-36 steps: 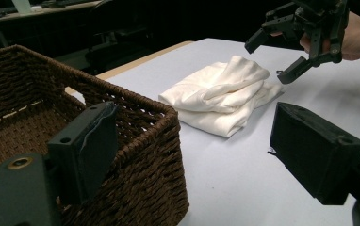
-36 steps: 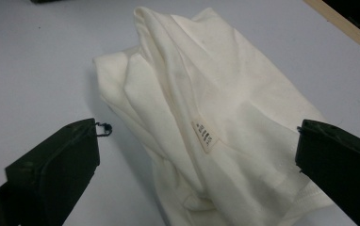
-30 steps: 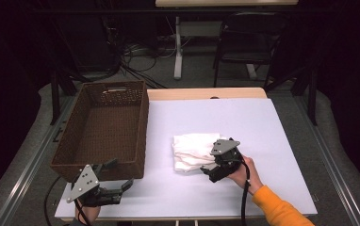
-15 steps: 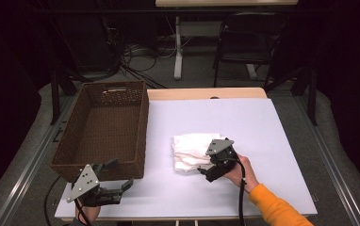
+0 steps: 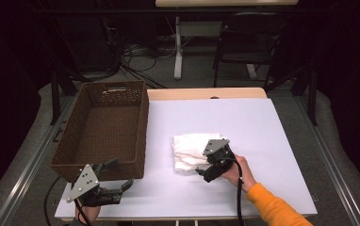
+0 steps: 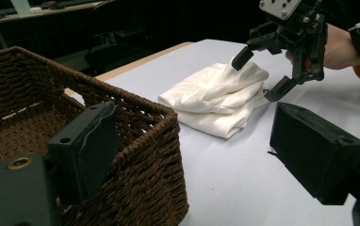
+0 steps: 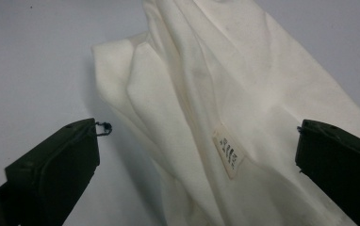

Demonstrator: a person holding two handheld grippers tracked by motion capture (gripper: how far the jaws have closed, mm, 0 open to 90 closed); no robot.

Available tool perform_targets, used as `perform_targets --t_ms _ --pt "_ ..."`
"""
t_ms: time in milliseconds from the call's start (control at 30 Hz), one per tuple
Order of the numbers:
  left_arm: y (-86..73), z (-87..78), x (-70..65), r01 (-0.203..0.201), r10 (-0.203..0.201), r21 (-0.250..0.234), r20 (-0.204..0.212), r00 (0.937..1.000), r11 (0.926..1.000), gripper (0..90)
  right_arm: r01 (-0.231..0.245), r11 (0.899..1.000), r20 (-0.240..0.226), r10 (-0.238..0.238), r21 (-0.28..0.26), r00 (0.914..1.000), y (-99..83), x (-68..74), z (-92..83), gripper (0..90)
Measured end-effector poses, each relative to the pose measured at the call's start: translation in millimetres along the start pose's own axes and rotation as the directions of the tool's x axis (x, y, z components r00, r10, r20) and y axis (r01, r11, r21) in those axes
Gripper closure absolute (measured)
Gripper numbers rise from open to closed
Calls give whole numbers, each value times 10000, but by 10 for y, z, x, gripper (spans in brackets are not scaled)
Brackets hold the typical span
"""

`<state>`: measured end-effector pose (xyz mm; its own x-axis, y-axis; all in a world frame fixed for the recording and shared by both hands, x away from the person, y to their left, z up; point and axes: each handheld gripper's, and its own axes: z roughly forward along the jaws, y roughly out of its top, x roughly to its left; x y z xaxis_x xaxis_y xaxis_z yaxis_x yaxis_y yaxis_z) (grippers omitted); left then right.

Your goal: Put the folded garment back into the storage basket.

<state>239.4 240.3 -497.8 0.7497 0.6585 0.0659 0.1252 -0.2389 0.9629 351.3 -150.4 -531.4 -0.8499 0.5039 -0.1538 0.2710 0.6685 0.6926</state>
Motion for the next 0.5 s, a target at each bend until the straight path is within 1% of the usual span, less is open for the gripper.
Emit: perform_targets --t_ms 100,133,200,367,400,500 --pt "0 -1 1 3 -3 10 11 10000 10000 158 -6 9999 -85 7 129 10000 0 -5 25 0" --pt "-1 1 1 16 -16 12 16 10000 10000 158 -107 9998 -75 108 168 9999 -2 -4 31 0" --pt "-1 3 1 22 -22 13 14 10000 10000 158 -126 9996 -134 129 242 9998 0 -8 44 1" --pt "-1 1 1 28 -28 -5 6 10000 10000 158 -3 9994 -199 10 350 9998 7 -7 76 15" --pt "-1 1 1 21 -21 -2 9 10000 10000 158 -10 9995 -284 19 324 9996 6 -9 81 24" --pt "0 -1 2 15 -15 -10 10 10000 10000 158 -18 9991 -280 30 429 9996 4 -11 94 57"
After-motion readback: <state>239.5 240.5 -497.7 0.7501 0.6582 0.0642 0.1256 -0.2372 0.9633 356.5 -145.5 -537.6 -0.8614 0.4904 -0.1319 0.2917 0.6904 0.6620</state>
